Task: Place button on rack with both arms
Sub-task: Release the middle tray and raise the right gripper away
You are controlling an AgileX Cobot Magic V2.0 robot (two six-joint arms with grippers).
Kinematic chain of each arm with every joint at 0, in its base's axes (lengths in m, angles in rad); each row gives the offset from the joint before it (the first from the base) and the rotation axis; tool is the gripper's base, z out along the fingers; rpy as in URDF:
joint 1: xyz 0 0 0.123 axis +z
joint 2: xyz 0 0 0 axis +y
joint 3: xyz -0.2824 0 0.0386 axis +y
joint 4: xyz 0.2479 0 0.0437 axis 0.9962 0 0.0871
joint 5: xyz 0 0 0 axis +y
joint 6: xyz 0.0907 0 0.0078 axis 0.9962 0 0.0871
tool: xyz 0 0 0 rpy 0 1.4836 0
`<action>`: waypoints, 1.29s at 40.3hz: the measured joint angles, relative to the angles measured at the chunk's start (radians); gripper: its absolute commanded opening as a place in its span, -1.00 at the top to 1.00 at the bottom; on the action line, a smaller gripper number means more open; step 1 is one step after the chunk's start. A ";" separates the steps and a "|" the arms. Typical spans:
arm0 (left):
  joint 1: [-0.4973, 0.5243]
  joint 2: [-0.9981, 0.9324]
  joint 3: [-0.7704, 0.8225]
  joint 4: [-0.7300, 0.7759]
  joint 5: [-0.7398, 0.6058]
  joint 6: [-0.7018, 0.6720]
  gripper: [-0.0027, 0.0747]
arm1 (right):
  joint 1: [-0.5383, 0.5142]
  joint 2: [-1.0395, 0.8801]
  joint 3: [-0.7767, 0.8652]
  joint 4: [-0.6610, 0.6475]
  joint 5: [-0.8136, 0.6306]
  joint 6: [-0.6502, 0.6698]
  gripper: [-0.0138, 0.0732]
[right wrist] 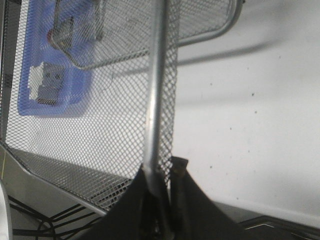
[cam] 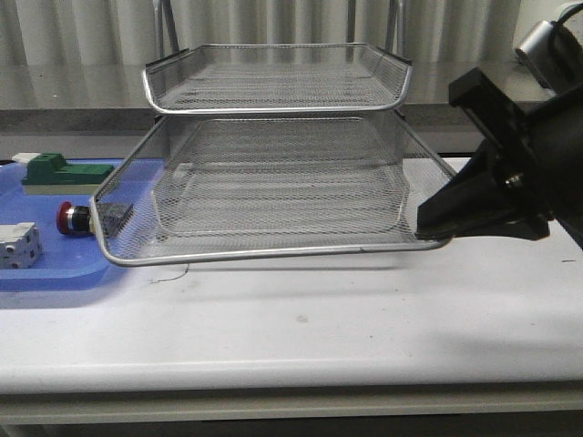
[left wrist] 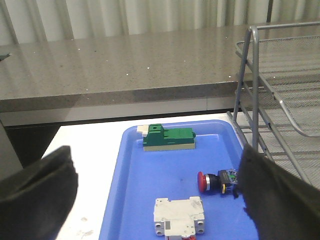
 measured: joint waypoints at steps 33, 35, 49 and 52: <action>0.000 0.000 0.000 0.000 -0.002 0.000 -0.67 | -0.019 -0.198 0.028 -0.016 -0.027 -0.038 -0.04; 0.000 0.000 0.000 0.000 -0.002 0.000 -0.67 | -0.027 -0.236 0.028 -0.026 -0.033 -0.038 0.13; 0.000 0.000 0.000 0.000 -0.002 0.000 -0.67 | -0.031 -0.392 -0.104 -0.366 -0.069 0.105 0.82; 0.000 0.000 0.000 0.000 -0.002 0.000 -0.67 | -0.031 -0.398 -0.155 -0.531 -0.063 0.202 0.82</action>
